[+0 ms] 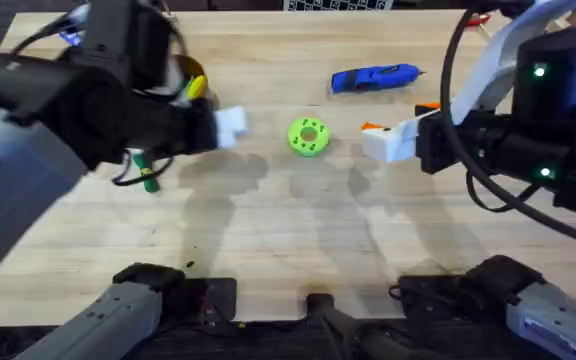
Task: Pick up the gripper from the table and insert it into the empty holder that is missing its gripper. Then pick up a screw, insert it into the mounting hole, and use the screwdriver to tighten it. Finally, clean up the table by picking up the vegetable and placing it into the bucket.
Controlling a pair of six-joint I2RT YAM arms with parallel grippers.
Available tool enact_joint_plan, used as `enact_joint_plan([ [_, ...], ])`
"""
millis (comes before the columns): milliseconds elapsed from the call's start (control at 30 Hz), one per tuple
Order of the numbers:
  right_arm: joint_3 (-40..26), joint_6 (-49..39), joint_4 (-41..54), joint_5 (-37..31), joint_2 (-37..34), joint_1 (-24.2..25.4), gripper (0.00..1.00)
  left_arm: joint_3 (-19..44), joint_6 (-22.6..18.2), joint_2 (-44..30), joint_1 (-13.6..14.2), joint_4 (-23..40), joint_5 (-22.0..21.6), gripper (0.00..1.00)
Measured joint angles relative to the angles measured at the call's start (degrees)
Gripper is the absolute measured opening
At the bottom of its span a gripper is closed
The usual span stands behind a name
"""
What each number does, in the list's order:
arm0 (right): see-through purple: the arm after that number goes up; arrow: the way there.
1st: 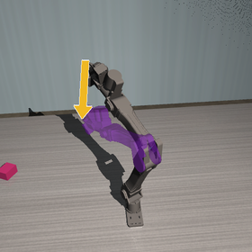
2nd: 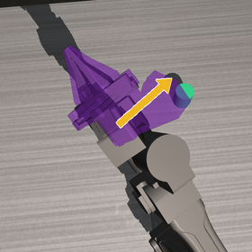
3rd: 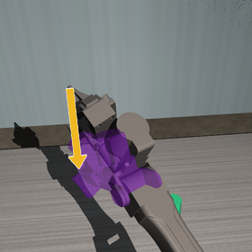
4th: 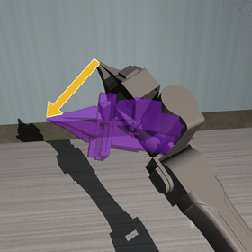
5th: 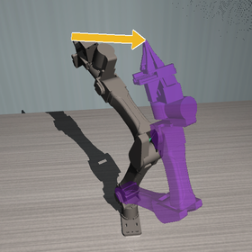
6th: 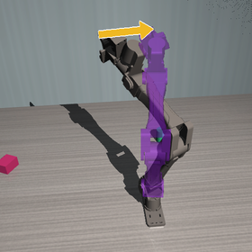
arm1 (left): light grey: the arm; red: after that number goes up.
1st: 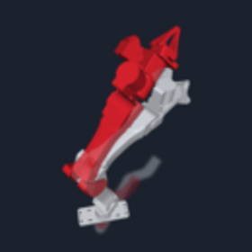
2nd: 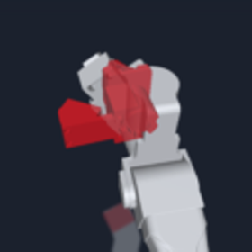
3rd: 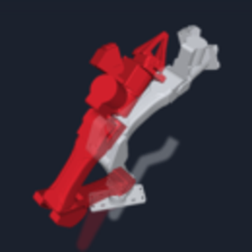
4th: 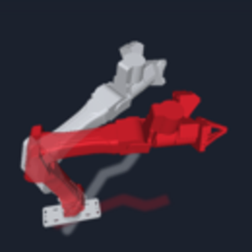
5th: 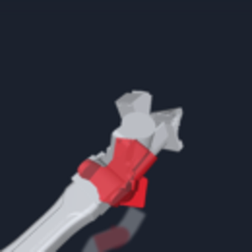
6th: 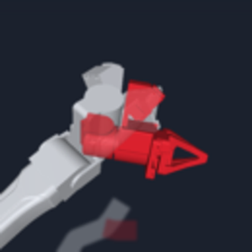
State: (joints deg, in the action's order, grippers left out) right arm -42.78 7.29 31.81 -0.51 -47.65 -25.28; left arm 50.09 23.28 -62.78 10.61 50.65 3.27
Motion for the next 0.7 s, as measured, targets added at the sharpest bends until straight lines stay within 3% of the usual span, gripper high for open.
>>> enact_joint_plan([
  [133,0.00,0.00,0.00,0.01,0.02,0.00,0.979,0.00,2.70,-1.87,-9.60,1.00,-2.97,0.986],
  [300,0.00,0.02,0.00,0.00,0.02,0.00,0.980,0.00,3.02,-4.14,-18.74,1.03,-4.69,0.986],
  [533,0.00,0.00,-0.02,0.00,0.02,0.00,0.979,0.00,-2.99,-5.96,-26.58,1.15,-5.78,0.985],
  [700,0.00,0.01,-0.19,0.00,0.02,0.00,0.979,0.00,-5.90,-9.89,-29.12,2.02,-6.06,0.987],
])
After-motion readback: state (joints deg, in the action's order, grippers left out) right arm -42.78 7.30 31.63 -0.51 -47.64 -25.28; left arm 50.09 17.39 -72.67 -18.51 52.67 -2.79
